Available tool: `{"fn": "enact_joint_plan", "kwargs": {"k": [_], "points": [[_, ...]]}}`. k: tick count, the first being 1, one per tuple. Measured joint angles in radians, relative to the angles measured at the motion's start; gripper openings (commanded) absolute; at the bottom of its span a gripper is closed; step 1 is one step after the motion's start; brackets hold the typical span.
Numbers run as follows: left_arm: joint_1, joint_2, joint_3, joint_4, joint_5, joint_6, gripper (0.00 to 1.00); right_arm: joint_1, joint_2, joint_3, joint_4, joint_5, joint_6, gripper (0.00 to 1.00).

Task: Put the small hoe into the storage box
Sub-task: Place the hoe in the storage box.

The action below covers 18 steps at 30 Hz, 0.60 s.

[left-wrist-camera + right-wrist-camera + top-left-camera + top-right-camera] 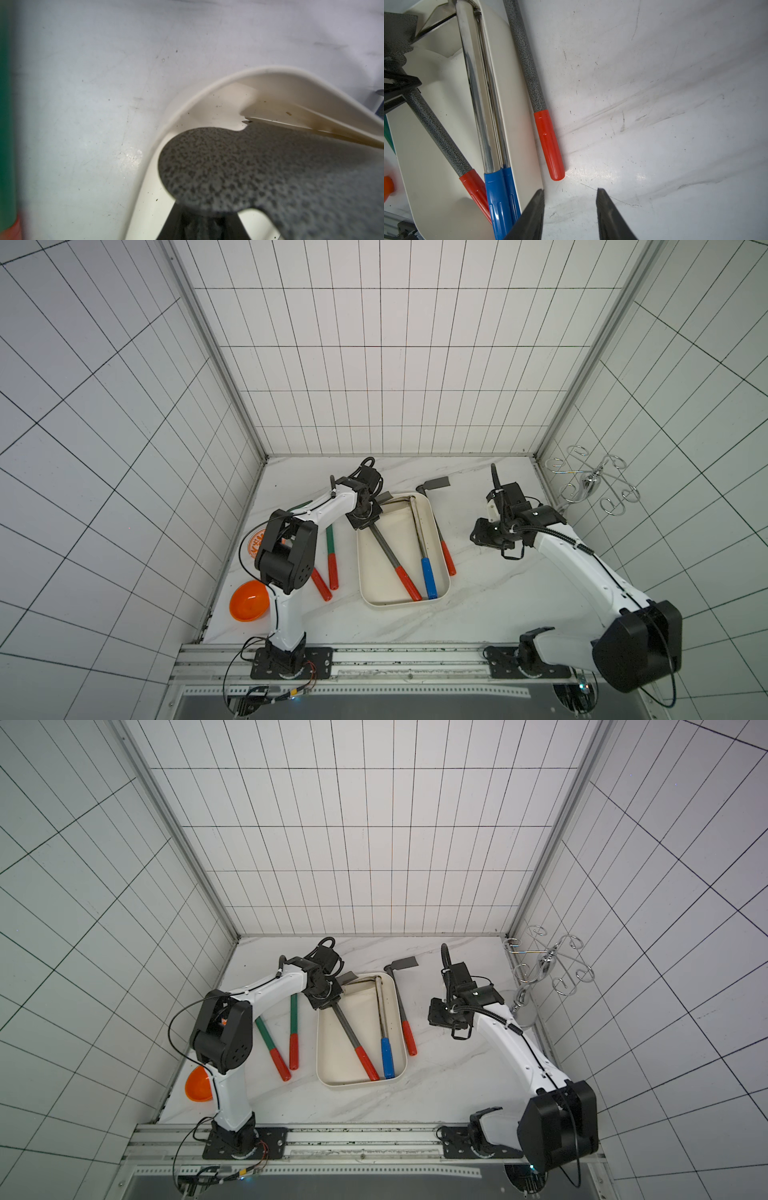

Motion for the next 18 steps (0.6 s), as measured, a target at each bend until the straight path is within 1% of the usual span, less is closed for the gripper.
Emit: {"fn": "enact_joint_plan", "kwargs": {"k": [18], "points": [[-0.006,0.039,0.019,0.0,-0.029,-0.023,0.0,0.0,0.0,-0.002,0.0,0.0,0.0,0.43]]}}
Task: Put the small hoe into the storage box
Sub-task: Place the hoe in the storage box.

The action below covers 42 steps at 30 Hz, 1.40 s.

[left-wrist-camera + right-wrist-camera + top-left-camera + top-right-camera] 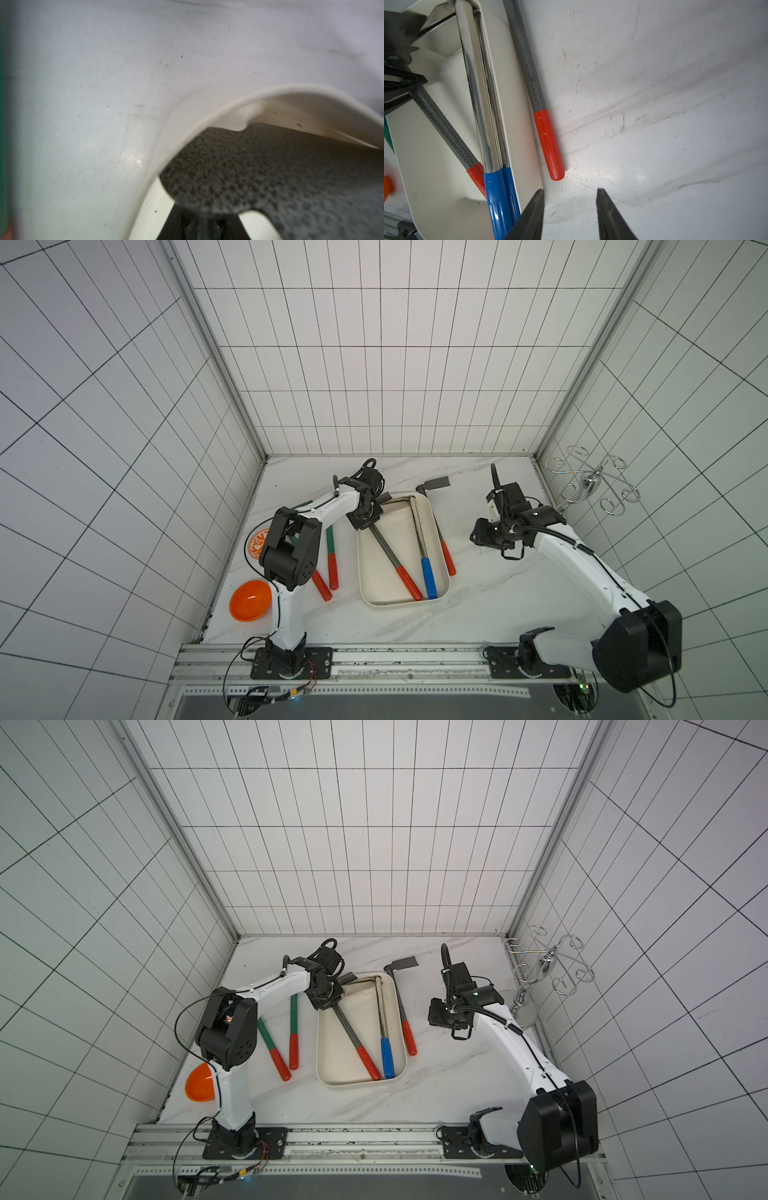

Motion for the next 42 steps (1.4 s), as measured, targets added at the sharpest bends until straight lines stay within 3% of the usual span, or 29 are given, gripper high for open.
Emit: {"fn": "enact_joint_plan", "kwargs": {"k": [6,13,25,42], "points": [[-0.005,0.023,0.0,0.0,-0.005,0.0,0.0,0.0,0.0,0.0,0.0,0.001,0.0,0.43],[-0.006,0.029,0.003,-0.001,-0.009,-0.002,0.17,0.0,0.0,-0.001,0.0,0.002,0.0,0.43],[-0.006,0.035,0.013,-0.007,-0.014,-0.003,0.27,0.0,0.0,-0.006,0.0,0.002,0.0,0.43],[-0.008,0.045,0.013,0.0,-0.024,-0.002,0.31,0.0,0.0,-0.014,0.001,0.002,0.0,0.43]]}}
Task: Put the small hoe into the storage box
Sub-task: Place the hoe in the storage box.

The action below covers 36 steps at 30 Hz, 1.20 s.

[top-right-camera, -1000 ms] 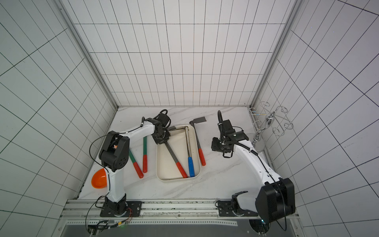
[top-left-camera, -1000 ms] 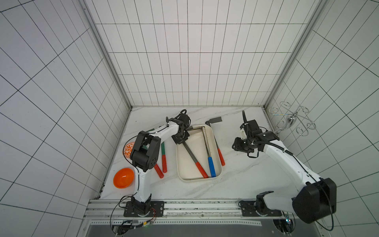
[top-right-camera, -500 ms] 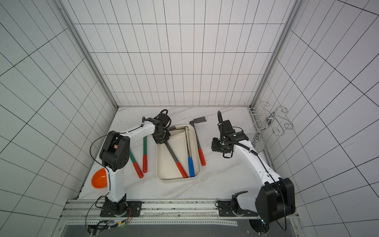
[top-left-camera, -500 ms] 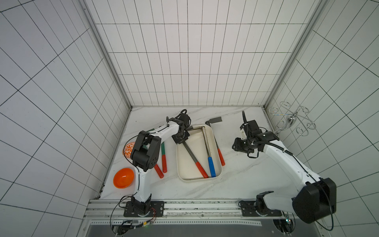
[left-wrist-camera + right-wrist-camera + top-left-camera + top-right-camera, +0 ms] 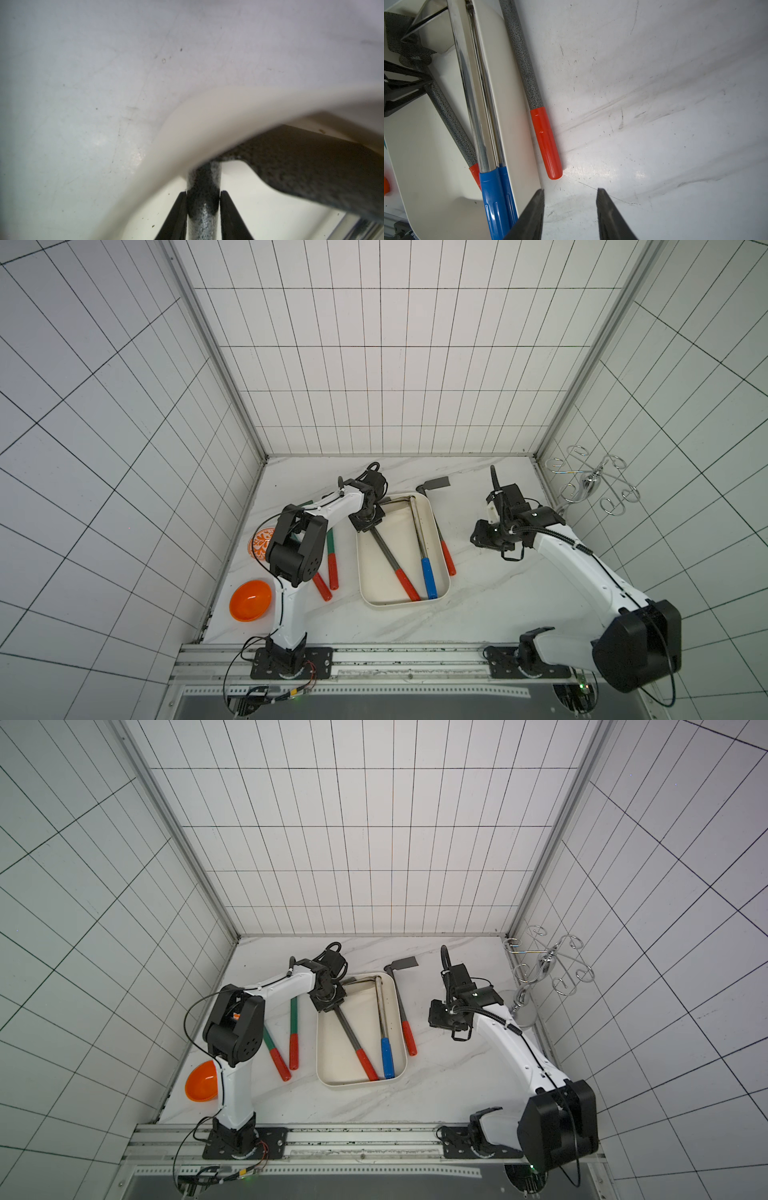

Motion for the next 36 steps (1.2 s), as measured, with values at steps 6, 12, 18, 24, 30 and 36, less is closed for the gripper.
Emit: {"fn": "enact_joint_plan", "kwargs": {"k": [6,12,18,24,30,36], "points": [[0.0,0.0,0.0,0.002,-0.001,0.003,0.34,0.0,0.0,-0.001,0.002,0.0,0.0,0.43],[0.0,0.0,0.003,0.004,0.0,0.007,0.38,0.0,0.0,-0.001,0.008,0.0,0.0,0.43],[0.0,0.0,0.006,0.009,0.0,0.009,0.42,0.0,0.0,-0.001,0.013,0.0,0.0,0.43],[0.003,-0.009,0.025,-0.002,-0.005,0.017,0.45,0.0,0.0,-0.001,0.013,0.0,0.0,0.43],[0.011,-0.051,0.079,-0.038,-0.031,0.044,0.53,0.0,0.0,-0.001,0.013,0.0,0.0,0.43],[0.024,-0.171,0.103,-0.051,-0.065,0.101,0.54,0.0,0.0,-0.001,0.013,0.0,-0.001,0.43]]}}
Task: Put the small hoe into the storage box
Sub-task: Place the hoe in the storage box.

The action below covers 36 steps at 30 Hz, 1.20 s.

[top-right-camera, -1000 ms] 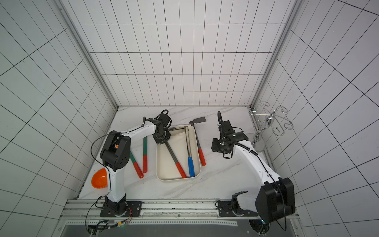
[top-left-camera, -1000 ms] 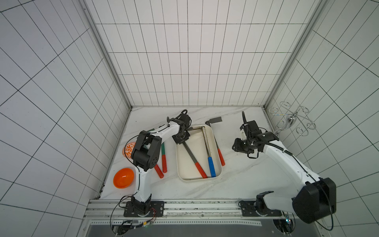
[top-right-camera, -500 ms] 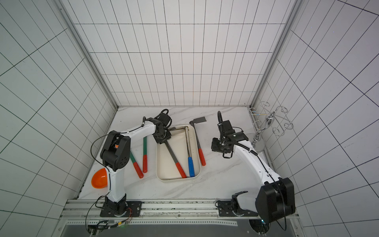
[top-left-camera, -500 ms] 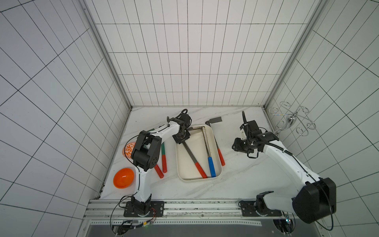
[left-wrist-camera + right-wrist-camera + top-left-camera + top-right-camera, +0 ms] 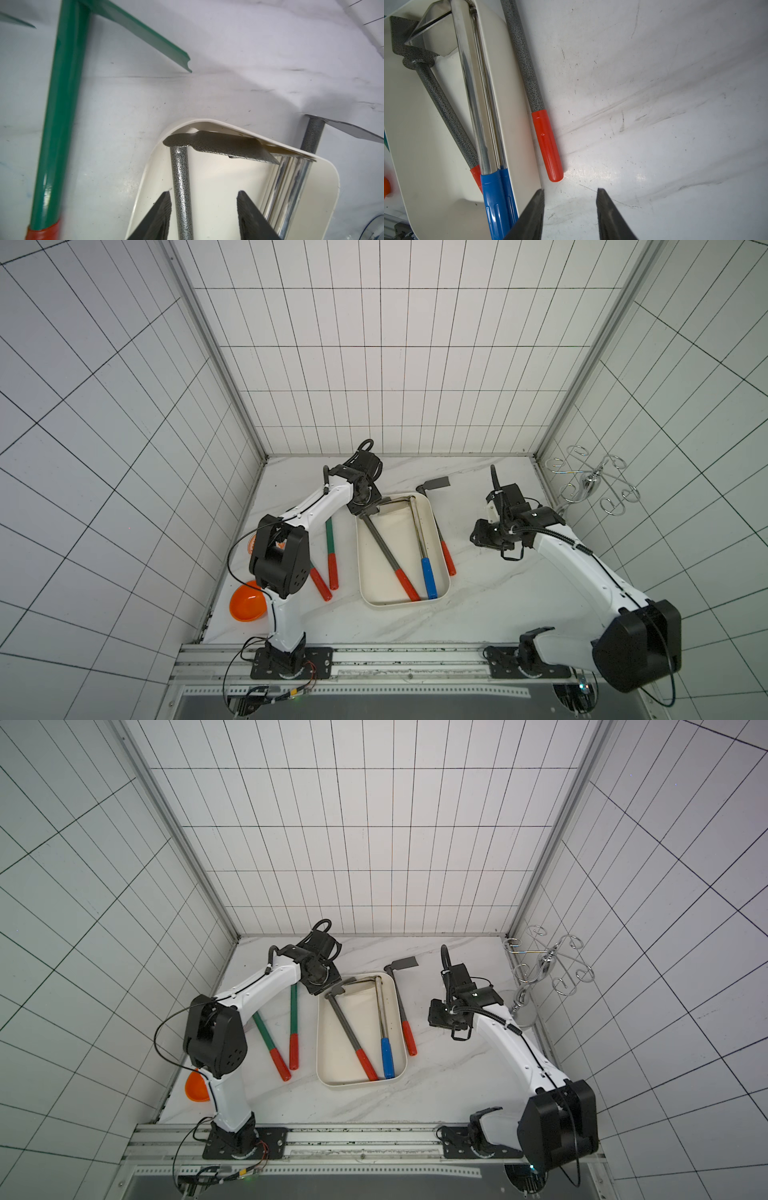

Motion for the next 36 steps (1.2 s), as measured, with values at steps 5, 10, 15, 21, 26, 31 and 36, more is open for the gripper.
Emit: {"fn": "enact_joint_plan", "kwargs": {"k": [5,10,15,21,26,31,36], "points": [[0.021,-0.128,0.0,0.018,-0.025,0.103,0.54,0.0,0.001,0.0,0.0,0.0,-0.01,0.43],[0.055,-0.242,-0.039,0.061,-0.006,0.216,0.54,0.0,0.014,0.001,0.0,0.001,-0.023,0.43],[0.077,-0.352,-0.151,0.1,0.041,0.315,0.55,0.0,0.038,0.002,0.0,0.011,-0.035,0.43],[0.121,-0.49,-0.314,0.148,0.066,0.373,0.55,0.001,0.054,0.003,0.001,0.043,-0.056,0.43],[0.176,-0.571,-0.384,0.165,0.093,0.389,0.55,0.018,0.114,0.016,-0.001,0.077,-0.066,0.43],[0.201,-0.599,-0.406,0.172,0.114,0.406,0.55,0.057,0.206,0.093,-0.001,0.111,-0.068,0.43],[0.214,-0.619,-0.427,0.171,0.13,0.416,0.56,0.082,0.299,0.211,0.003,0.14,-0.077,0.42]]}}
